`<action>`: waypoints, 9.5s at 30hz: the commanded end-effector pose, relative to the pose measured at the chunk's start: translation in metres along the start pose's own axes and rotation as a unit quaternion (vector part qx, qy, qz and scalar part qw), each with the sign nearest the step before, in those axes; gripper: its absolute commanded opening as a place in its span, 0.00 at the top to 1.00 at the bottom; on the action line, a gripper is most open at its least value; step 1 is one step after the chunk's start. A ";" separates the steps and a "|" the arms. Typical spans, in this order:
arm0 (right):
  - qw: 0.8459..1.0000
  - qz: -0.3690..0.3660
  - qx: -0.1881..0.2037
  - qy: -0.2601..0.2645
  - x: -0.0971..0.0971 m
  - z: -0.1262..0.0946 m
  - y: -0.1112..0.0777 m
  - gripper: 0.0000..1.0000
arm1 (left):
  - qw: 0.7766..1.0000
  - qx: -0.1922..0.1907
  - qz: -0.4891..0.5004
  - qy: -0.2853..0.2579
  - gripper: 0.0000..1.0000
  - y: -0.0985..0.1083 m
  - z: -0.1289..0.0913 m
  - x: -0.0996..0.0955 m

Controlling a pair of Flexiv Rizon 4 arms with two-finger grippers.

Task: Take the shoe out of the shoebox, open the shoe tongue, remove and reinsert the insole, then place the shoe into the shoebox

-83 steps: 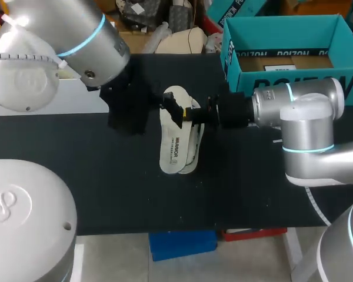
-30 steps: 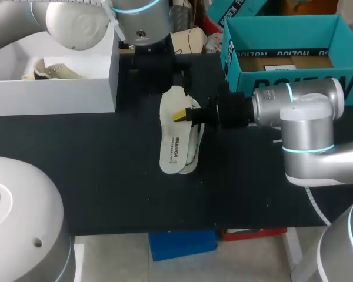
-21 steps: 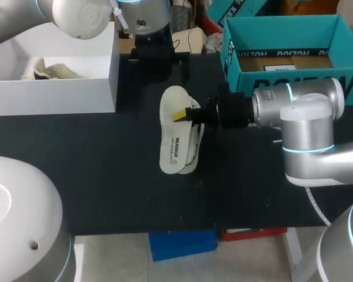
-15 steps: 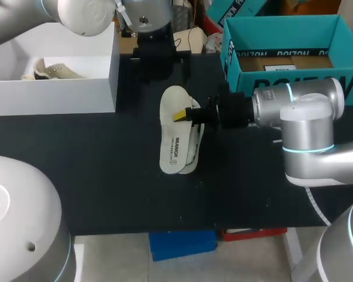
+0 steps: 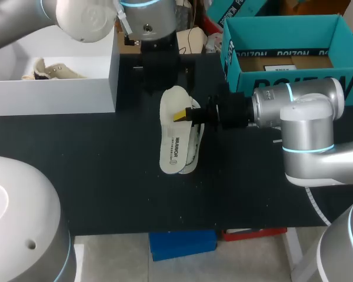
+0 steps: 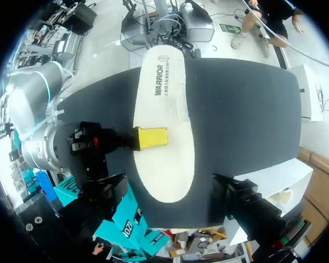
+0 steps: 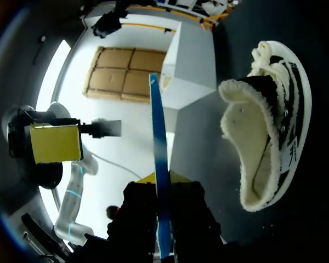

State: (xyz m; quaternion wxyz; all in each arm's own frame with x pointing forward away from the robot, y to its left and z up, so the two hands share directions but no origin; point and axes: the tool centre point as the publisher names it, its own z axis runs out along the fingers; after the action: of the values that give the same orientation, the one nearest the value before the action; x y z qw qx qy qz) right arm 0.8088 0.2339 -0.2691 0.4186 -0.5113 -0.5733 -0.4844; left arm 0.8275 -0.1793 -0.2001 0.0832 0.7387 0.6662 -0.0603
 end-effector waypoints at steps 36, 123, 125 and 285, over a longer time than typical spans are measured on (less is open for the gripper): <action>1.000 0.001 0.000 -0.001 0.000 0.001 0.000 1.00 | 0.941 0.012 0.045 -0.334 0.00 -0.121 -0.028 0.017; 1.000 0.001 0.000 -0.001 0.000 0.001 0.000 1.00 | 0.766 -0.034 0.084 -0.637 0.00 -0.087 0.036 0.051; 1.000 0.001 0.000 -0.001 0.000 0.001 0.000 1.00 | 0.756 -0.029 0.079 -0.649 0.07 -0.085 0.040 0.049; 0.960 -0.079 -0.086 -0.256 0.049 -0.174 -0.125 0.00 | 0.852 0.347 -0.068 -0.385 1.00 -0.068 0.131 0.002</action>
State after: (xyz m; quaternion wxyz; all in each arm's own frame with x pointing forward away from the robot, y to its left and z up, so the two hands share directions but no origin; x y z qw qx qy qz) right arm 0.6761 0.0702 -0.2068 0.1724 -0.6050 -0.6557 -0.4175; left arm 0.7563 -0.1927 -0.3240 0.0735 0.5886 0.5734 -0.5651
